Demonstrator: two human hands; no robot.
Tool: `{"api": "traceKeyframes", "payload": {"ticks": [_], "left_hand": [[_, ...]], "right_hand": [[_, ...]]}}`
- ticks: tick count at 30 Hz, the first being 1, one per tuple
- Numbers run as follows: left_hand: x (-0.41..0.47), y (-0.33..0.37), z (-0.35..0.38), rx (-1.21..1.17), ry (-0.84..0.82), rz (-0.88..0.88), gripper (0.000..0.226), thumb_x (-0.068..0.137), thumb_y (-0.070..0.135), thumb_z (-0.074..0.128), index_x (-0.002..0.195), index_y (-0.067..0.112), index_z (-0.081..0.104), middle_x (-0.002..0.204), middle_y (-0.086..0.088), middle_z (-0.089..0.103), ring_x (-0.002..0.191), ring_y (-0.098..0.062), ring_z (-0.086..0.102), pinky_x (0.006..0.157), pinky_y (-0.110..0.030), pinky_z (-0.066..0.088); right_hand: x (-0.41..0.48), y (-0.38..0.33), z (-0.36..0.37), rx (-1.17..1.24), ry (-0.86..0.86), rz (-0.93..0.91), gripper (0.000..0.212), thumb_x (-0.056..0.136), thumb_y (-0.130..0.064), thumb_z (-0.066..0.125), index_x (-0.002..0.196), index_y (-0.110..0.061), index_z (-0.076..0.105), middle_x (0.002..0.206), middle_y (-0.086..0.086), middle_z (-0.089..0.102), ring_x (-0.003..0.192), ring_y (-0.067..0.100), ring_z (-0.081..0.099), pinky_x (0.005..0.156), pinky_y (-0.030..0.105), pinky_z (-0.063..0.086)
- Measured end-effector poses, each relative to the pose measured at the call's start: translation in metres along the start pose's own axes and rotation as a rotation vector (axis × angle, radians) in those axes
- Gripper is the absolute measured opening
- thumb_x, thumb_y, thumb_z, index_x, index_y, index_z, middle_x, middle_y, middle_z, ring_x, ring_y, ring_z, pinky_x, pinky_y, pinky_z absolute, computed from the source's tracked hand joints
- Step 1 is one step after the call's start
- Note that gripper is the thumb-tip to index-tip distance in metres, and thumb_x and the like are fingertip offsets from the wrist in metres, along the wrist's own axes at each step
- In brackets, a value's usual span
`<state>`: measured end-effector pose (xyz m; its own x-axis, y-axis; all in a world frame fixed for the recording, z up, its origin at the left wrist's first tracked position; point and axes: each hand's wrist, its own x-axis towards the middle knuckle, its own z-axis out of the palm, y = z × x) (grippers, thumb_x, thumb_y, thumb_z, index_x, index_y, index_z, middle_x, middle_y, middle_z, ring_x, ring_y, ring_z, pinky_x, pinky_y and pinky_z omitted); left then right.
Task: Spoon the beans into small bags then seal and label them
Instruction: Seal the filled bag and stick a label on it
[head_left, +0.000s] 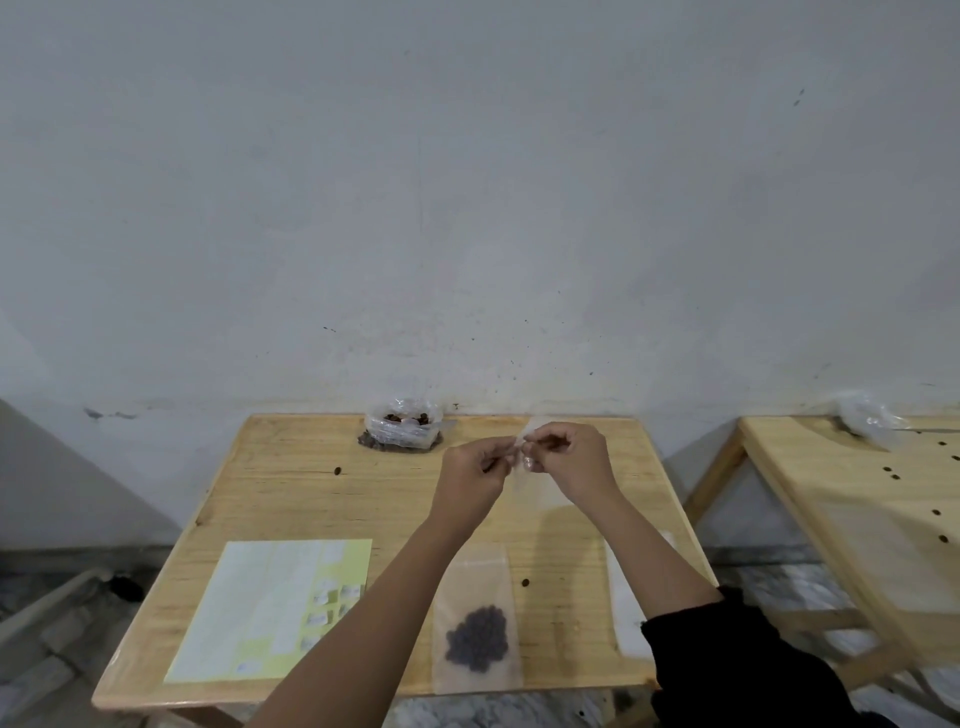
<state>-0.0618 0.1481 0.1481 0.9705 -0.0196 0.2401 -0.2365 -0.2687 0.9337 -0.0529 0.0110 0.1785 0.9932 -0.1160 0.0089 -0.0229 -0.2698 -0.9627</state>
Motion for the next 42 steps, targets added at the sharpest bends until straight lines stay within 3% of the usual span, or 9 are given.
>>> {"api": "traceKeyframes", "payload": {"ticks": [5, 11, 16, 22, 29, 33, 36, 39, 42], "left_hand": [[-0.002, 0.000, 0.004, 0.057, 0.027, 0.027, 0.032, 0.083, -0.010, 0.055, 0.106, 0.006, 0.071, 0.089, -0.007, 0.074, 0.078, -0.015, 0.065, 0.077, -0.031, 0.053], [-0.001, -0.011, -0.003, 0.224, 0.000, 0.182, 0.031, 0.082, -0.010, 0.054, 0.104, 0.004, 0.071, 0.079, -0.008, 0.074, 0.060, 0.009, 0.056, 0.058, -0.004, 0.039], [0.006, -0.015, -0.010, 0.286, -0.034, 0.215, 0.033, 0.082, -0.012, 0.053, 0.109, 0.001, 0.068, 0.087, -0.011, 0.074, 0.079, -0.001, 0.060, 0.067, -0.002, 0.043], [0.010, -0.019, -0.021, 0.292, 0.025, 0.127, 0.031, 0.080, -0.014, 0.052, 0.103, -0.002, 0.070, 0.090, -0.012, 0.073, 0.073, -0.005, 0.061, 0.067, 0.000, 0.041], [0.015, -0.001, -0.014, 0.078, -0.124, 0.035, 0.024, 0.089, 0.006, 0.061, 0.112, 0.005, 0.067, 0.106, -0.002, 0.070, 0.099, -0.011, 0.065, 0.083, -0.007, 0.047], [0.008, 0.008, -0.014, 0.055, -0.292, 0.026, 0.046, 0.090, 0.025, 0.062, 0.134, 0.016, 0.050, 0.131, 0.008, 0.054, 0.121, 0.000, 0.049, 0.098, -0.011, 0.040], [0.005, 0.012, -0.018, 0.239, -0.424, 0.096, 0.090, 0.074, 0.046, 0.074, 0.146, 0.032, 0.023, 0.150, 0.021, 0.022, 0.137, 0.008, 0.019, 0.108, -0.014, 0.020], [0.006, 0.014, -0.020, 0.378, -0.525, 0.149, 0.124, 0.059, 0.058, 0.079, 0.146, 0.040, -0.008, 0.153, 0.026, -0.014, 0.139, 0.011, -0.007, 0.108, -0.018, 0.014], [0.008, 0.011, -0.019, 0.469, -0.476, 0.231, 0.132, 0.056, 0.057, 0.081, 0.145, 0.034, -0.015, 0.154, 0.020, -0.018, 0.138, 0.009, -0.016, 0.109, -0.017, 0.010]], "right_hand": [[-0.015, 0.008, 0.015, -0.083, 0.150, -0.047, 0.008, 0.079, -0.001, 0.070, 0.086, -0.004, 0.073, 0.071, 0.001, 0.067, 0.066, 0.010, 0.065, 0.065, 0.012, 0.053], [-0.016, 0.006, 0.016, -0.057, 0.079, -0.039, 0.015, 0.082, 0.003, 0.065, 0.073, -0.008, 0.070, 0.063, 0.004, 0.065, 0.065, 0.023, 0.065, 0.070, 0.033, 0.059], [-0.009, 0.002, 0.015, -0.072, 0.028, -0.051, 0.013, 0.080, 0.006, 0.066, 0.071, -0.003, 0.070, 0.059, 0.005, 0.062, 0.058, 0.021, 0.061, 0.070, 0.041, 0.059], [-0.007, 0.014, 0.015, -0.275, -0.003, -0.105, 0.012, 0.077, 0.010, 0.064, 0.074, 0.003, 0.073, 0.060, -0.004, 0.061, 0.061, 0.022, 0.063, 0.068, 0.034, 0.057], [-0.005, 0.003, 0.008, -0.079, 0.089, -0.005, 0.015, 0.081, 0.005, 0.063, 0.074, -0.006, 0.071, 0.062, 0.005, 0.065, 0.059, 0.016, 0.063, 0.064, 0.025, 0.058], [0.002, -0.014, -0.004, -0.046, -0.057, 0.053, 0.014, 0.080, 0.003, 0.061, 0.075, -0.004, 0.072, 0.065, 0.009, 0.064, 0.058, 0.015, 0.061, 0.060, 0.022, 0.056], [0.005, -0.024, -0.012, -0.073, -0.111, 0.058, 0.018, 0.078, 0.005, 0.059, 0.069, -0.006, 0.069, 0.059, 0.004, 0.061, 0.055, 0.013, 0.058, 0.056, 0.019, 0.051], [0.007, -0.031, -0.017, -0.140, -0.189, 0.042, 0.016, 0.078, 0.006, 0.058, 0.069, -0.004, 0.068, 0.059, 0.006, 0.060, 0.055, 0.014, 0.057, 0.058, 0.021, 0.052], [0.006, -0.037, -0.018, -0.239, -0.285, -0.016, 0.019, 0.077, 0.005, 0.058, 0.065, -0.008, 0.066, 0.057, 0.005, 0.059, 0.051, 0.010, 0.056, 0.057, 0.019, 0.050]]}}
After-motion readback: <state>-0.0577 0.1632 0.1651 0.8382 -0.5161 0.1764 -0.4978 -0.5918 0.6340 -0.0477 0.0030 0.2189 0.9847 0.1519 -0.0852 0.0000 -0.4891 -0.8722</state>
